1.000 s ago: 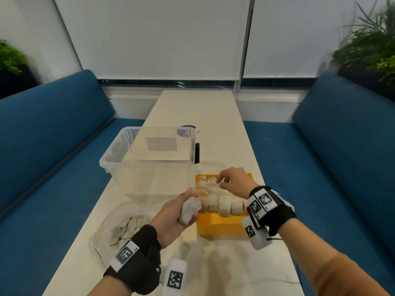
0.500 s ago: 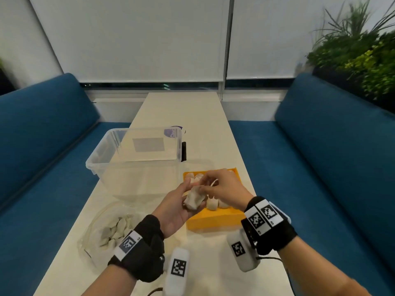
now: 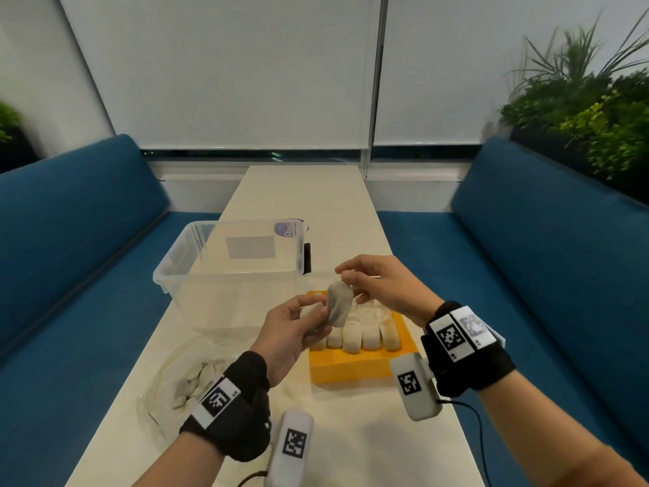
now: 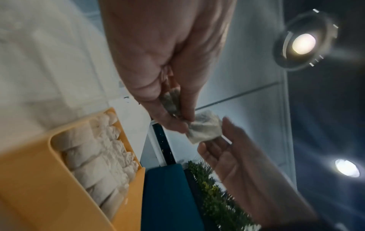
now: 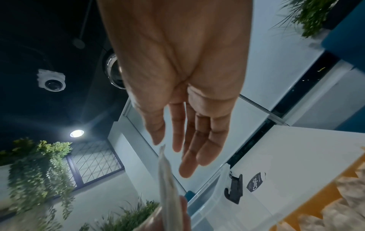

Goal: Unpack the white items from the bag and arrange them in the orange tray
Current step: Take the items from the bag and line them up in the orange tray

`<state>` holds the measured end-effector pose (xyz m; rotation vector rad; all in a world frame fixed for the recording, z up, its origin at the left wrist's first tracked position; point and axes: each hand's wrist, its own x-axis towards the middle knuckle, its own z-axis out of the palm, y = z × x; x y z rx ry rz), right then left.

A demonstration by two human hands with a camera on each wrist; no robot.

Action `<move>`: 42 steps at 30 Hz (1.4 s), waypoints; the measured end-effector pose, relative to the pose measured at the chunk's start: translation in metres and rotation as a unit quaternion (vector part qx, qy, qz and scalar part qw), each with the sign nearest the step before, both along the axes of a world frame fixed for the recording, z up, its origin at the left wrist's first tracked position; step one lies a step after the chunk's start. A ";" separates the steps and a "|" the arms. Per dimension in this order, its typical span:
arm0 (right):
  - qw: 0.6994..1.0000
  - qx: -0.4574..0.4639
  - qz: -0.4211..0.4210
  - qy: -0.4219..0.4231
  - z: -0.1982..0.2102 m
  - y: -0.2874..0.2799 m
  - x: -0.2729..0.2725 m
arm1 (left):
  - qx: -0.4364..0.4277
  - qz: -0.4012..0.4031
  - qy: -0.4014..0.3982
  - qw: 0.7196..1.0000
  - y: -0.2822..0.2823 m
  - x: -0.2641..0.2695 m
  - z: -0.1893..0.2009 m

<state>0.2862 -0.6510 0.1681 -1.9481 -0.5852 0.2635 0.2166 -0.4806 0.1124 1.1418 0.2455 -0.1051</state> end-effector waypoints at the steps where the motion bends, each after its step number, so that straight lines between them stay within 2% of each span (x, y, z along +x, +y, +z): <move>1: 1.000 -0.020 -0.003 -0.015 0.002 0.001 0.000 | 0.037 0.015 -0.018 0.999 0.000 0.001 0.001; 4: 0.991 -0.077 -0.001 -0.106 0.009 0.005 0.000 | 0.074 0.045 -0.058 0.995 0.000 0.002 0.004; 7: 0.986 -0.075 -0.006 -0.148 0.019 0.007 0.002 | 0.068 0.019 -0.068 0.995 0.000 0.003 0.012; 15: 0.978 -0.116 -0.013 -0.171 0.040 0.004 0.008 | 0.093 0.029 -0.066 0.993 0.001 0.013 0.019; 19: 0.975 -0.134 -0.029 -0.173 0.038 0.002 0.013 | 0.073 0.016 -0.041 0.996 0.002 0.016 0.015; 23: 0.970 -0.174 -0.051 -0.159 0.019 0.000 0.023 | 0.035 0.012 0.031 0.999 0.008 0.018 0.005; 27: 0.958 -0.256 -0.032 -0.124 -0.015 0.003 0.030 | 0.033 -0.003 0.070 0.997 0.015 0.017 -0.003; 31: 0.941 -0.333 0.041 -0.035 -0.051 0.010 0.033 | 0.049 -0.011 0.085 0.995 0.023 0.014 -0.011; 35: 0.902 -0.408 0.122 0.067 -0.083 0.026 0.040 | 0.056 -0.013 0.085 0.995 0.032 0.011 -0.016; 38: 0.899 -0.421 0.103 0.054 -0.096 0.042 0.048 | 0.054 -0.021 0.087 0.995 0.039 0.009 -0.015; 42: 0.898 -0.435 0.052 -0.024 -0.108 0.056 0.067 | 0.082 -0.017 0.084 0.993 0.047 0.007 -0.015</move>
